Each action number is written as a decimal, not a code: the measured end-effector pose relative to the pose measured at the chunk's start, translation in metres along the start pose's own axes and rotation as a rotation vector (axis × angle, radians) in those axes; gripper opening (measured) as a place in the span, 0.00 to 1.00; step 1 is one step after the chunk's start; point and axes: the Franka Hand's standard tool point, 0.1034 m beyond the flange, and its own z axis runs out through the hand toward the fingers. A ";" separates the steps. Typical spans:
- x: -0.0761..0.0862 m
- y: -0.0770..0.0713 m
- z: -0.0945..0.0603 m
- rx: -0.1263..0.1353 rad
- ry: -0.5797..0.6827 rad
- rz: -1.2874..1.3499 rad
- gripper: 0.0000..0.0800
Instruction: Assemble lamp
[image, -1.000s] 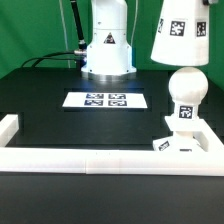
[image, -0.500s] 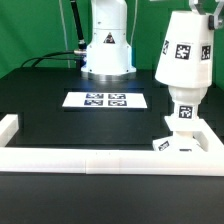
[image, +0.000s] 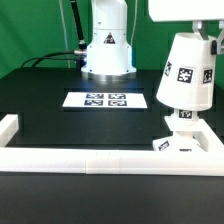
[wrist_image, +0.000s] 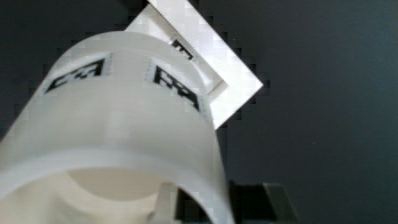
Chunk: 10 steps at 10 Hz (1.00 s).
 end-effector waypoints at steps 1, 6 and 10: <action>0.000 -0.002 0.006 0.000 0.005 -0.003 0.06; -0.004 -0.003 0.022 -0.008 0.010 -0.014 0.07; -0.003 0.002 0.014 -0.004 0.004 -0.025 0.55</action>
Offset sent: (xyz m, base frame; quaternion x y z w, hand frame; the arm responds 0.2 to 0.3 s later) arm 0.0111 0.0054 -0.0089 -0.0030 0.0458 -0.0178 0.9988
